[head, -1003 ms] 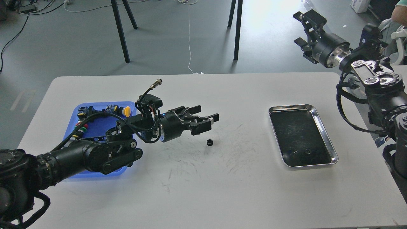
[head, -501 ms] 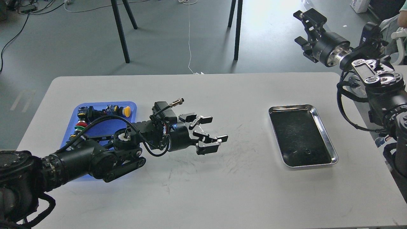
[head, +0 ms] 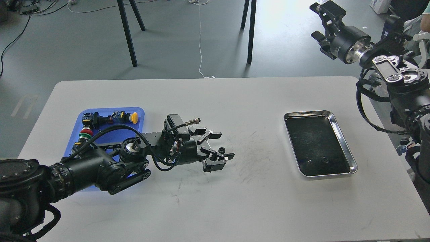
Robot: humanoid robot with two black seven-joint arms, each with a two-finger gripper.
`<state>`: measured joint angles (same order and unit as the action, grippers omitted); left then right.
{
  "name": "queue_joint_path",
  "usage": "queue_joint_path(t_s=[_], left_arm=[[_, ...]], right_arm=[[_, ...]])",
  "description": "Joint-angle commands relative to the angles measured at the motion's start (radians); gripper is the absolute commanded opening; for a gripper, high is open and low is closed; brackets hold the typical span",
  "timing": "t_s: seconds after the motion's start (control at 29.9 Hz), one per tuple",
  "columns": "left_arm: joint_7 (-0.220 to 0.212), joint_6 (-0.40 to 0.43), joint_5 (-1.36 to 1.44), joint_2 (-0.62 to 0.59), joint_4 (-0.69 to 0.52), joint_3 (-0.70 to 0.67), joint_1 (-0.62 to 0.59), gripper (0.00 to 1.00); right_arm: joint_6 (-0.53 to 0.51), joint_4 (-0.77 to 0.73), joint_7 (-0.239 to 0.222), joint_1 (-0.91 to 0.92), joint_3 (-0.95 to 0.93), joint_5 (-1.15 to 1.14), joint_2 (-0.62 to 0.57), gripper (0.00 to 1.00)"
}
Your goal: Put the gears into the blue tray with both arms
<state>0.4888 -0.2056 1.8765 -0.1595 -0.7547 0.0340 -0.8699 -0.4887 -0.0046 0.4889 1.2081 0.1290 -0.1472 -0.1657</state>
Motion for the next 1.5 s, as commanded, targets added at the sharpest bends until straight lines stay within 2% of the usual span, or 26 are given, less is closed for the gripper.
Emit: queue_joint_path(t_s=[0.0, 0.27, 0.87, 1.47], left_arm=[[0.000, 0.000, 0.006, 0.008, 0.014, 0.009, 0.002, 0.77], [0.000, 0.000, 0.006, 0.026, 0.061, 0.047, 0.000, 0.67], [0.000, 0.000, 0.006, 0.095, 0.169, 0.072, -0.008, 0.60], [0.000, 0.000, 0.004, 0.095, 0.172, 0.075, -0.011, 0.38]], right_arm=[[0.000, 0.000, 0.000, 0.001, -0.002, 0.000, 0.000, 0.97], [0.000, 0.000, 0.000, 0.001, -0.002, 0.001, 0.000, 0.97], [0.000, -0.002, 0.000, 0.001, -0.003, 0.005, -0.008, 0.97], [0.000, -0.002, 0.000, 0.001, -0.002, 0.005, -0.008, 0.97]])
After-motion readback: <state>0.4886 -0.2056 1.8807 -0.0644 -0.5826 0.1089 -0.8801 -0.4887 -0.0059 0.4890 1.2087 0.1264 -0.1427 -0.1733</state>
